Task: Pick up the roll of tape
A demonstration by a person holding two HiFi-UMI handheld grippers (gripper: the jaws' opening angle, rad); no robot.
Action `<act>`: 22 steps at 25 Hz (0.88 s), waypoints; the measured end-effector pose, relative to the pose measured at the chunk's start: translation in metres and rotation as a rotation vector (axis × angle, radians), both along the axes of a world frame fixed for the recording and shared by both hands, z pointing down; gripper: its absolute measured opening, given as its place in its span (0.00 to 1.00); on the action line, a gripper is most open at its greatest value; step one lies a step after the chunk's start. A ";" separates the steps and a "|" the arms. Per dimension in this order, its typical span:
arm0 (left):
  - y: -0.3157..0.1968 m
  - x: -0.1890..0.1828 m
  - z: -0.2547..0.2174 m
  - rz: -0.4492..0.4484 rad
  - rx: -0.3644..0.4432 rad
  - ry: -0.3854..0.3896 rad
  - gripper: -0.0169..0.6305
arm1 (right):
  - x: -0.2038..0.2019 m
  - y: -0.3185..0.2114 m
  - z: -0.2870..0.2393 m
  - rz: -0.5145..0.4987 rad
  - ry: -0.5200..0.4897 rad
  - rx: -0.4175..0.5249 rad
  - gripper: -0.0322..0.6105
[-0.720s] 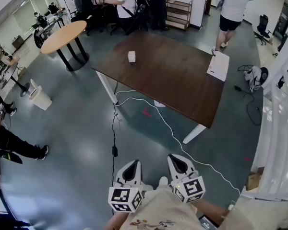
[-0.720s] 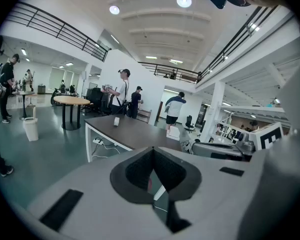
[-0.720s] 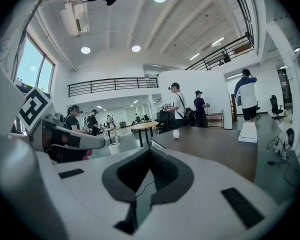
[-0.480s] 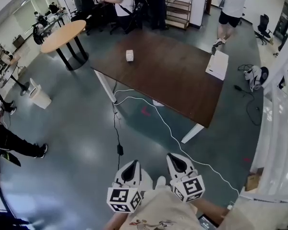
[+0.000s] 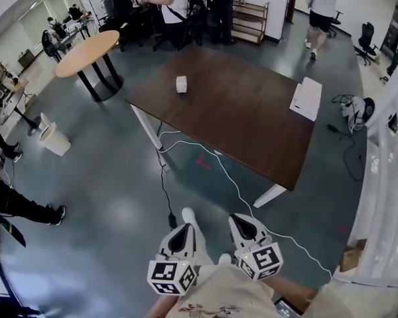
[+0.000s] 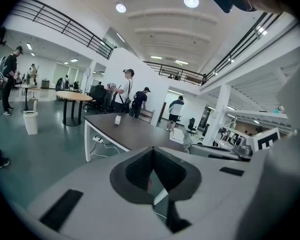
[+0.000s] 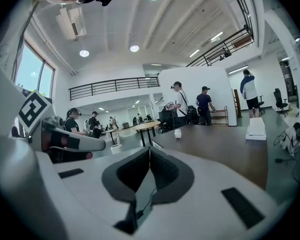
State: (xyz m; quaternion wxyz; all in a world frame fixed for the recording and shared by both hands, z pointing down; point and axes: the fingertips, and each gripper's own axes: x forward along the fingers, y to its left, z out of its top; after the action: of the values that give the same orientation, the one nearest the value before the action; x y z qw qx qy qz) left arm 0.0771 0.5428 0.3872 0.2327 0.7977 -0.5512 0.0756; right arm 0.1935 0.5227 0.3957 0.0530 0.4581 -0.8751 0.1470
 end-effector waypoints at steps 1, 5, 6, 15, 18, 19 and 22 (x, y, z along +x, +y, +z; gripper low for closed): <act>-0.012 -0.003 0.003 0.004 -0.007 0.006 0.04 | -0.005 -0.011 0.001 0.000 0.005 0.002 0.06; -0.060 -0.016 0.008 0.031 -0.019 0.005 0.04 | -0.022 -0.056 0.007 0.011 0.007 -0.014 0.06; -0.072 -0.020 0.008 0.030 -0.014 0.003 0.04 | -0.026 -0.067 0.007 0.008 0.013 -0.012 0.06; -0.192 -0.087 0.007 0.001 -0.037 0.034 0.04 | -0.084 -0.186 0.017 -0.003 0.087 -0.056 0.06; -0.223 -0.117 0.006 -0.017 -0.050 0.051 0.04 | -0.109 -0.219 0.012 -0.003 0.112 -0.048 0.06; -0.231 -0.126 0.007 -0.018 -0.059 0.059 0.04 | -0.117 -0.228 0.011 -0.005 0.119 -0.051 0.06; -0.255 -0.147 0.008 -0.008 -0.060 0.060 0.04 | -0.139 -0.252 0.008 -0.012 0.132 -0.048 0.06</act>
State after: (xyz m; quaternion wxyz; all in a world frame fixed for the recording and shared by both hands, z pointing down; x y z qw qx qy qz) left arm -0.0695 0.2876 0.3956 0.2731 0.7901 -0.5447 0.0672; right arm 0.0544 0.2703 0.4041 0.1226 0.4603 -0.8685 0.1372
